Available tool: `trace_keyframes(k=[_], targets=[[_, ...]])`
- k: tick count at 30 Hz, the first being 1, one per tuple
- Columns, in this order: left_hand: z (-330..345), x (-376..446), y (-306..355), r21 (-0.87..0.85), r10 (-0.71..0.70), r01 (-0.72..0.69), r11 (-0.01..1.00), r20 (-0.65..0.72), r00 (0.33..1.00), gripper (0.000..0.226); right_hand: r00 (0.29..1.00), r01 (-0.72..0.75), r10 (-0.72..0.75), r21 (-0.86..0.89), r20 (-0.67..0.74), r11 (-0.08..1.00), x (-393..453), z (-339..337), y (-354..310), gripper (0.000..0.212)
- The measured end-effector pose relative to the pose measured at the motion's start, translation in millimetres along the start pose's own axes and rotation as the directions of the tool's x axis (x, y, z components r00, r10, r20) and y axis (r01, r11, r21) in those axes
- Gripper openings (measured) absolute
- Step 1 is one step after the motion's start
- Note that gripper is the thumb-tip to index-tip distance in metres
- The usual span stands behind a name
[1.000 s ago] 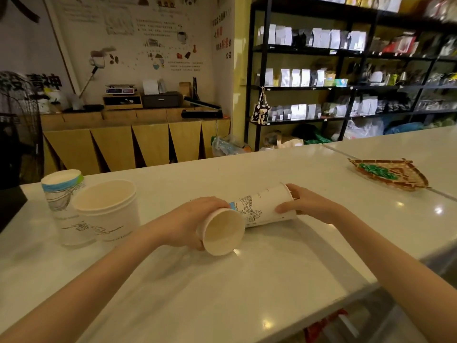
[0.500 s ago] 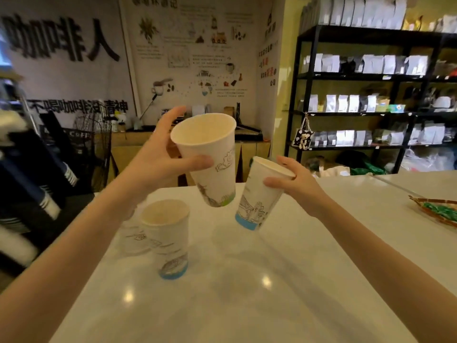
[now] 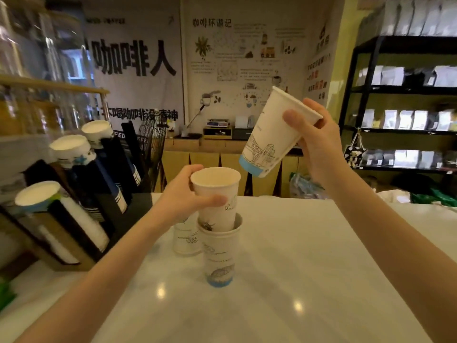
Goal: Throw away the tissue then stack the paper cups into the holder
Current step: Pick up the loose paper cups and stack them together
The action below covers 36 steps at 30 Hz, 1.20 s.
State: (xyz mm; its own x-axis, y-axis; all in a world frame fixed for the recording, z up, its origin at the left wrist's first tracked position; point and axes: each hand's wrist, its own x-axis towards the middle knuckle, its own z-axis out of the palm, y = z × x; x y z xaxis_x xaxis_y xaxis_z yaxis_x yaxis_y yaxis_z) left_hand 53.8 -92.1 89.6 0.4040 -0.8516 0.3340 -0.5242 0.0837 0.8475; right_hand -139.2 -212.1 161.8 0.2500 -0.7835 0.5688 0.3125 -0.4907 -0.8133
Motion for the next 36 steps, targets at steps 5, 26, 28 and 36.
trace_keyframes(k=[5, 26, 28, 36], targets=[[20, -7, -32, 0.032, -0.087, 0.085, 0.996, 0.062, 0.994, 0.093, 0.998, 0.001, -0.002, 0.015, 0.064, 1.000, -5, 21, 8, 0.079], [36, -23, -56, -0.183, -0.047, 0.071, 0.981, 0.130, 0.990, 0.064, 0.818, -0.137, 0.330, -0.398, 0.472, 0.907, -71, 42, 104, 0.085], [38, -24, -57, -0.190, -0.038, 0.060, 0.980, 0.120, 0.992, 0.062, 0.806, -0.148, 0.349, -0.406, 0.479, 0.902, -73, 42, 109, 0.085], [39, -24, -64, -0.099, -0.069, 0.078, 0.992, 0.097, 0.993, 0.094, 0.742, -0.274, 0.421, -0.338, 0.521, 0.900, -76, 35, 124, 0.094]])
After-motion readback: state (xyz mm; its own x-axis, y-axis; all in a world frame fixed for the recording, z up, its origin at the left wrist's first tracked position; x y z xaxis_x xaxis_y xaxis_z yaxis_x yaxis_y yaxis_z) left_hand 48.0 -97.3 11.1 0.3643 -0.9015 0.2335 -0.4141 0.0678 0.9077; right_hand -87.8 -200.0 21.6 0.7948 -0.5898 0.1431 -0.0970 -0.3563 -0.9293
